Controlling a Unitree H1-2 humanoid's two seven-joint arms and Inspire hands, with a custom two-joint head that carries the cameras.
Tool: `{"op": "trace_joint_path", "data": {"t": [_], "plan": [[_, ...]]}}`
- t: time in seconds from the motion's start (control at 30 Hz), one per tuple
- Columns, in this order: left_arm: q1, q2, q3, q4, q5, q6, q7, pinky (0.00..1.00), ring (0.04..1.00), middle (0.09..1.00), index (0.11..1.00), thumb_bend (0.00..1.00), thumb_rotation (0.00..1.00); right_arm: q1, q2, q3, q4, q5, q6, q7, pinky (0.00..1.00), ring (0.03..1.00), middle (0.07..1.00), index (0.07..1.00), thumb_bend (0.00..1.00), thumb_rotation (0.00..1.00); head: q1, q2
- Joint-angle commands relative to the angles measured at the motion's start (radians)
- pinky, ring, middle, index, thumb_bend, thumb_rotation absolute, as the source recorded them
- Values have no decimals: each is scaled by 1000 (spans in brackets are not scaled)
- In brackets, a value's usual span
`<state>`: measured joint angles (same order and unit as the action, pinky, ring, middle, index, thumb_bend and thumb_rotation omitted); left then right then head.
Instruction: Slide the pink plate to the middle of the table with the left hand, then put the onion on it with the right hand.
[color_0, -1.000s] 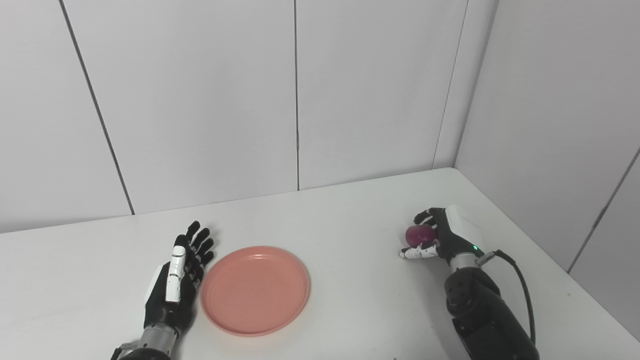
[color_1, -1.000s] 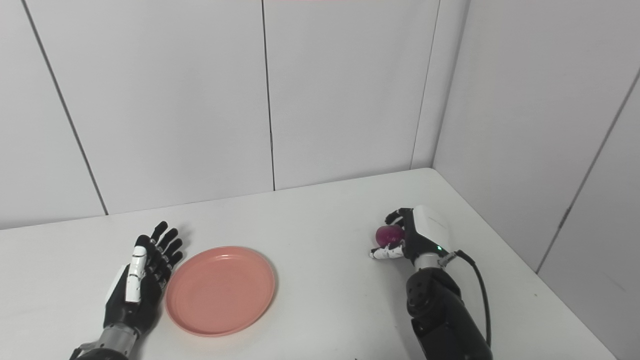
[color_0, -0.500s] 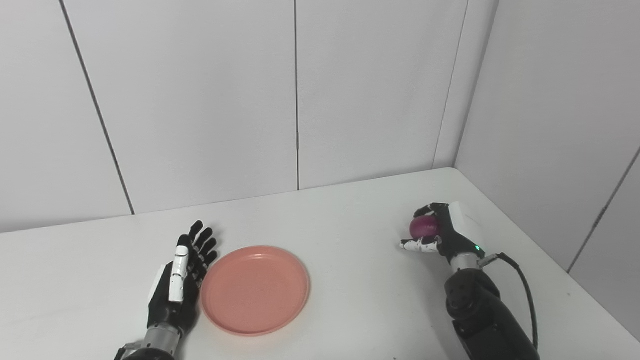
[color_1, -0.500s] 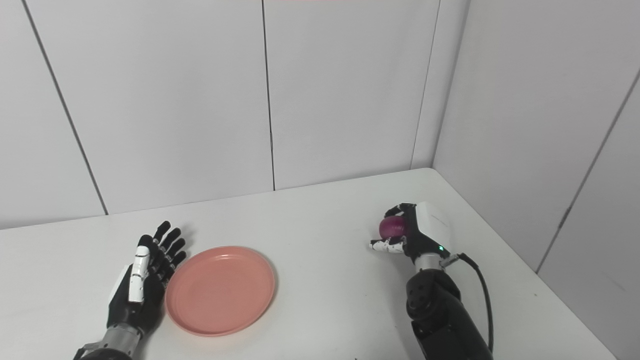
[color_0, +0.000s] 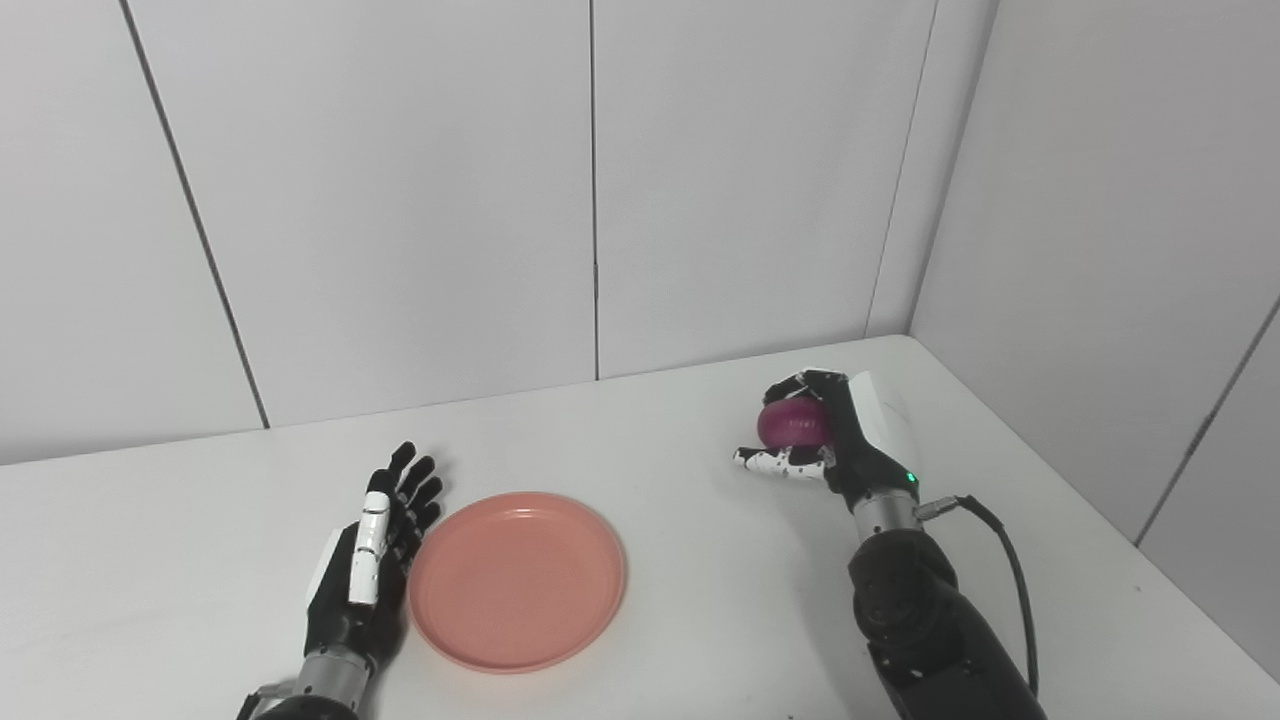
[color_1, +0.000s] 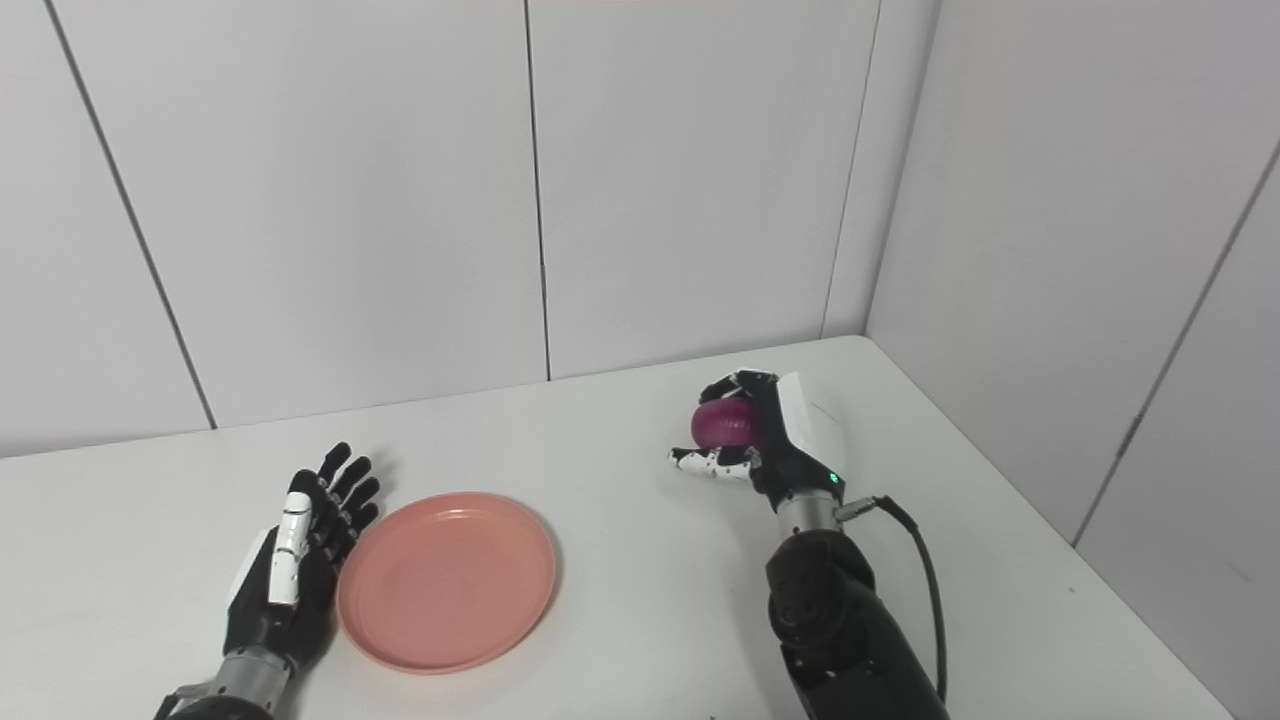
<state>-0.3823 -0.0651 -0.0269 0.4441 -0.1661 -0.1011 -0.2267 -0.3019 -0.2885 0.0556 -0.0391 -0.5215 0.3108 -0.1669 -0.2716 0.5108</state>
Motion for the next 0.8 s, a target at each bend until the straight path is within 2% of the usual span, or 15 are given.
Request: {"op": "trace_joint_path", "data": {"t": [0.0,0.1,0.13,0.27,0.33,0.5,0.63,0.77], "plan": [[-33,-15,-5,-32,7,-17,8,981,966,969,962,609,1000,-60,-2,8,-42,1,-53,10,183,397,508,488,513,0,21,3],[-35,-20,-10,-37,13,-10,21,979,968,970,964,615,1000,-73,15,35,-38,8,-79,24,219,406,511,488,513,0,39,4],[-35,-22,-10,-38,13,-7,24,980,968,970,966,615,1000,-77,21,43,-34,8,-87,26,196,406,509,488,513,0,39,4],[-39,-20,-13,-24,16,-33,23,989,975,977,973,593,1000,-95,50,78,-21,-2,-92,36,186,403,508,488,513,0,56,5],[-39,-22,-11,-25,13,-32,25,987,975,977,974,595,1000,-105,65,94,-14,-4,-91,44,218,403,513,488,512,0,62,5],[-39,-24,-9,-35,13,-22,34,980,976,976,973,602,1000,-124,95,139,4,-24,-96,53,169,403,508,488,513,0,82,7],[-37,-26,-8,-48,7,-16,37,982,977,976,972,599,1000,-132,105,164,35,-30,-137,44,214,403,512,488,512,0,92,9],[-36,-24,-8,-56,7,-10,38,992,981,979,975,600,1000,-140,122,193,67,-35,-165,55,181,401,508,488,512,0,103,14]]}}
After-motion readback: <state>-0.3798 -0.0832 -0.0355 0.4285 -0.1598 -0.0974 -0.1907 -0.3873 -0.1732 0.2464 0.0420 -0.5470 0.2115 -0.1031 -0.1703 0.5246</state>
